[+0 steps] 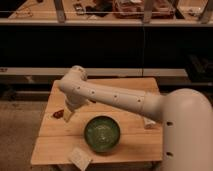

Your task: Move the arm in a circular motion

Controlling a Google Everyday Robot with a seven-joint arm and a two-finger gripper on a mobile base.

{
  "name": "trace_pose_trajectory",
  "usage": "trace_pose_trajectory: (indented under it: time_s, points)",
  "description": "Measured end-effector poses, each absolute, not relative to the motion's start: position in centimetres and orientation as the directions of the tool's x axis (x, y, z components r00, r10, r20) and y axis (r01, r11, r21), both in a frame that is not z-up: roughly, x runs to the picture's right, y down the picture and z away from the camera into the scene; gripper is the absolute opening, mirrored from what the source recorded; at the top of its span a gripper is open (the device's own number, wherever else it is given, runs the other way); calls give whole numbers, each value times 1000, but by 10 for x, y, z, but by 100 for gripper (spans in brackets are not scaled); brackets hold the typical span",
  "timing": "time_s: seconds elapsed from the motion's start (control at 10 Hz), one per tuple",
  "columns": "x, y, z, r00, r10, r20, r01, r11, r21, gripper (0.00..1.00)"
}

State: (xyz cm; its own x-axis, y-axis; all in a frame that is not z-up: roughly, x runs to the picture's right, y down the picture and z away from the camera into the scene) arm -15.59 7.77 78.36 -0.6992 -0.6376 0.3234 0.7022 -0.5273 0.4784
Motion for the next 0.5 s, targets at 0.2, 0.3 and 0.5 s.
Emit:
trace_pose_trajectory:
  time_s: [0.2, 0.3, 0.5]
  points:
    - [-132, -1, 816, -629, -714, 306, 766, -505, 397, 80]
    - [-98, -38, 828, -560, -767, 313, 821, -462, 335, 80]
    - [-18, -81, 842, -401, -854, 332, 912, -341, 227, 80]
